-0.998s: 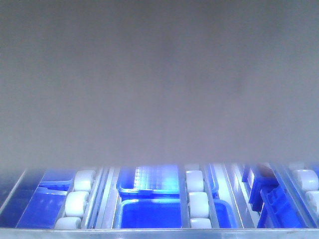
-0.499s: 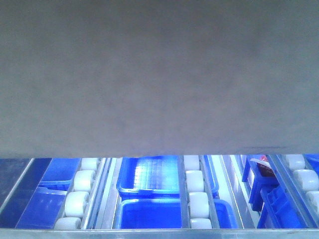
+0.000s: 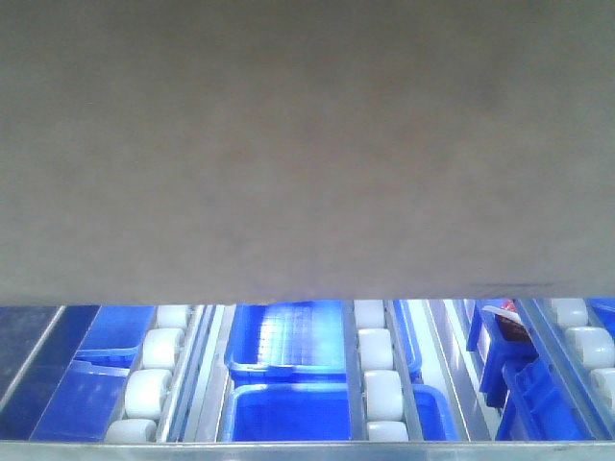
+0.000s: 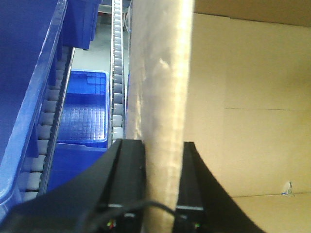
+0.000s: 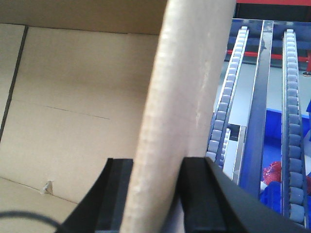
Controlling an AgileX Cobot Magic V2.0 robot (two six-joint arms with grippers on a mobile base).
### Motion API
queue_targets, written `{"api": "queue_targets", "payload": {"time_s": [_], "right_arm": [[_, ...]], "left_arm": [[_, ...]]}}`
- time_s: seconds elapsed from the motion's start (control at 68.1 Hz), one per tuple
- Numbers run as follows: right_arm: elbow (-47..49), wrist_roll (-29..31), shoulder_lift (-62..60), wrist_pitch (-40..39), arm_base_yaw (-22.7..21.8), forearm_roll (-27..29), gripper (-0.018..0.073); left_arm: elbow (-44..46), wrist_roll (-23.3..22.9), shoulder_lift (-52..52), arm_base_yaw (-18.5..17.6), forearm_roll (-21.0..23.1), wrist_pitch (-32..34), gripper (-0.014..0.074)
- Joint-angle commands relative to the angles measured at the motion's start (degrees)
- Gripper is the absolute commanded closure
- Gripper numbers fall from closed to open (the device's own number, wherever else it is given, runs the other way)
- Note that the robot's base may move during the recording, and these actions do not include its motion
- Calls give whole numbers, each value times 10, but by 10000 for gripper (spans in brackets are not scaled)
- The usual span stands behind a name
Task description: Grab box from left shelf to table start
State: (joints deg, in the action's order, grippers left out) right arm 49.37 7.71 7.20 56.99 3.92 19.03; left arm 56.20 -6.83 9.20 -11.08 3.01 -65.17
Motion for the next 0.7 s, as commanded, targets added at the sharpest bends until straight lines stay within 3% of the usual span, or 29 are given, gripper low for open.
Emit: {"api": "queue_targets", "payload": {"time_s": [0.0, 0.69], "right_arm": [[17, 9, 7, -39, 0, -12, 501], [17, 9, 7, -39, 0, -12, 501]], "left_arm": [[17, -14, 7, -3, -11, 55, 690], [17, -14, 7, -3, -11, 55, 690]]}}
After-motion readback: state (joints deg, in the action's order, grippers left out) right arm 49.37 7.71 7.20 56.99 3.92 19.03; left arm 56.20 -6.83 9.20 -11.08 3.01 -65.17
